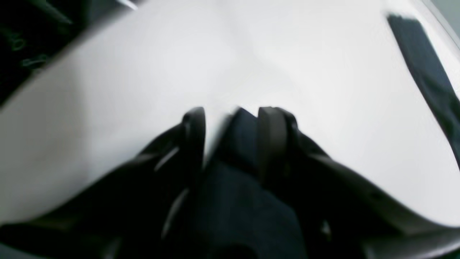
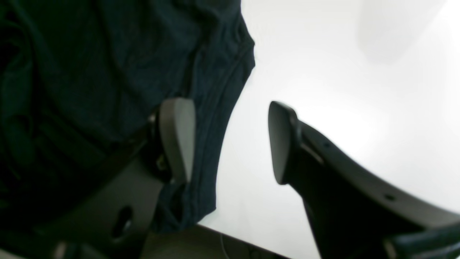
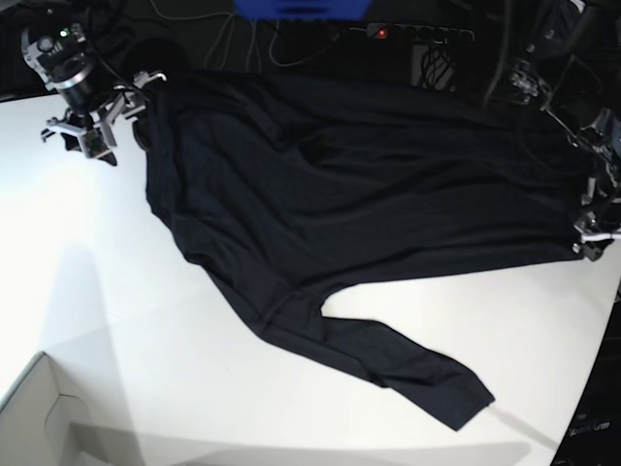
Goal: Layout the t-shirt on the table in an organized manner, then fold the t-shirt properly
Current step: 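Pull the held shirt edge taut between both grippers, raising it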
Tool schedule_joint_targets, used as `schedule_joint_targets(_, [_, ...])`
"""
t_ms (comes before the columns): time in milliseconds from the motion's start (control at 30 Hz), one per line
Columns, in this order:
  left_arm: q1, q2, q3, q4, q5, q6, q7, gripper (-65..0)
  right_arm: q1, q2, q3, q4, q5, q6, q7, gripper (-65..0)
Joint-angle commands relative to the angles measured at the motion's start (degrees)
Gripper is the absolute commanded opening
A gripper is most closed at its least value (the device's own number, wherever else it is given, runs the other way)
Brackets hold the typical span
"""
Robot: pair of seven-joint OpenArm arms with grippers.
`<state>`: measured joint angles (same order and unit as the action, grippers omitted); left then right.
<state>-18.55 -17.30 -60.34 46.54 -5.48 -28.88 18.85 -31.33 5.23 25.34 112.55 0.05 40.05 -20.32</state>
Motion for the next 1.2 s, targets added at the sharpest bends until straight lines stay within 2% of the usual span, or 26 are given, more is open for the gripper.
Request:
schedule_joint_targets(0, [-1.01, -1.03, 0.07, 0.8, -0.81, -0.35, -1.31, -41.3, -0.27, 0.52, 0.37, 0.81, 0.78, -0.05, 1.28, -31.8])
schedule_joint_targets(233, [-1.1, -1.03, 0.25, 0.8, -0.55, 0.27, -1.49, -41.2, -0.18, 0.52, 0.28, 0.11, 0.78, -0.05, 1.28, -31.8])
schedule_joint_targets(433, [-1.01, -1.03, 6.05, -0.08, -0.99, 0.36, -1.66, -41.2, -0.1, 0.52, 0.28, 0.11, 0.78, -0.05, 1.28, -31.8])
schedule_joint_targets(1000, [-0.93, -1.03, 5.79, -1.23, -1.07, 0.44, -1.58, -41.2, 0.87, 0.52, 0.37, 0.11, 0.78, -0.05, 1.28, -31.8])
schedule_joint_targets(1167, [0.74, 0.29, 3.5, 4.58, -0.99, 0.44, -1.05, -41.2, 0.96, 0.52, 0.37, 0.11, 0.78, -0.05, 1.28, -31.8])
